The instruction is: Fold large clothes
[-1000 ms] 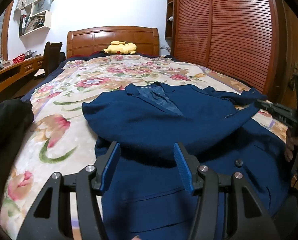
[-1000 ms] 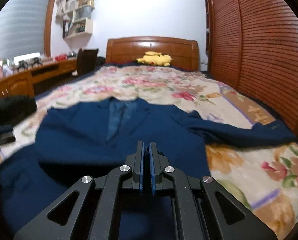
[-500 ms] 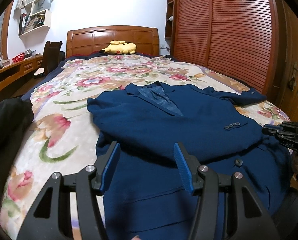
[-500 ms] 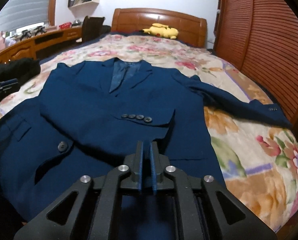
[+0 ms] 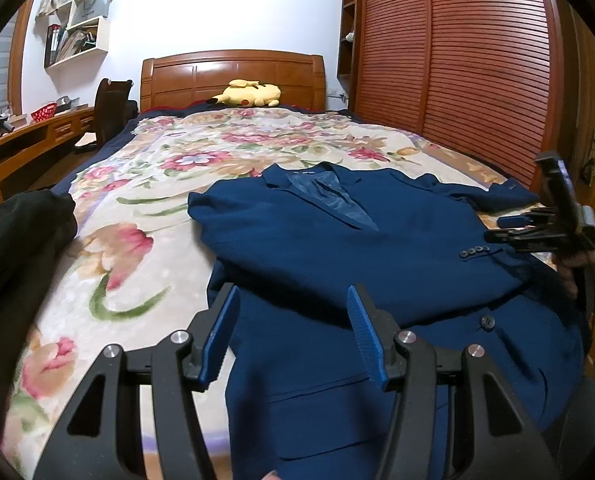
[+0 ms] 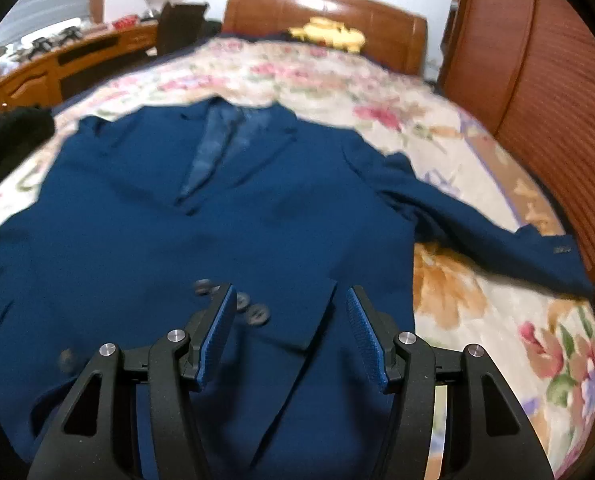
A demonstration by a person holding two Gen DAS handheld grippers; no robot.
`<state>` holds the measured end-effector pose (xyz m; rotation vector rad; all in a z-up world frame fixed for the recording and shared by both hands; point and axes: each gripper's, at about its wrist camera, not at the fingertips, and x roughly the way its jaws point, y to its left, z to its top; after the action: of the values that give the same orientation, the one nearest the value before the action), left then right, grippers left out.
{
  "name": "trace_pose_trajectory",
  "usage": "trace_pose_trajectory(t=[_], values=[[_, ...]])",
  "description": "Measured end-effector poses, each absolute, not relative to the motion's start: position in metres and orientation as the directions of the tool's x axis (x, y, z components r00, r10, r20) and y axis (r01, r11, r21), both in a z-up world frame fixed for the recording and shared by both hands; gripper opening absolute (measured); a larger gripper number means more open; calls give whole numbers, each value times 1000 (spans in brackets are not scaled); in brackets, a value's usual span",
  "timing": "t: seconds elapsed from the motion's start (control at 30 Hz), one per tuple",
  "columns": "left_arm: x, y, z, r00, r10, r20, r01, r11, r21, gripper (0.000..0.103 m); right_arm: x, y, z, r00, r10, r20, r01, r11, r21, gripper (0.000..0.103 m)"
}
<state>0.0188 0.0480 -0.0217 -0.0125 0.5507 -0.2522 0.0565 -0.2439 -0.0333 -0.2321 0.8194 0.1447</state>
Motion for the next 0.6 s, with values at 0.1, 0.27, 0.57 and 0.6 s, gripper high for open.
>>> trace_pose_trajectory(t=[0.1, 0.27, 0.57, 0.6], values=[[19, 50, -23, 821, -234, -520, 229, 970, -75, 55, 81, -254, -50, 615, 31, -788, -196, 974, -115, 58], [17, 56, -23, 824, -227, -520, 220, 972, -77, 55, 99, -264, -65, 549, 87, -831, -194, 981, -25, 55], [17, 65, -22, 831, -223, -509, 203, 974, -95, 55, 85, -245, -32, 660, 128, -740, -302, 947, -106, 7], [16, 65, -22, 831, -223, -509, 204, 974, -93, 55, 84, -247, -24, 685, 125, -718, -288, 951, -109, 7]])
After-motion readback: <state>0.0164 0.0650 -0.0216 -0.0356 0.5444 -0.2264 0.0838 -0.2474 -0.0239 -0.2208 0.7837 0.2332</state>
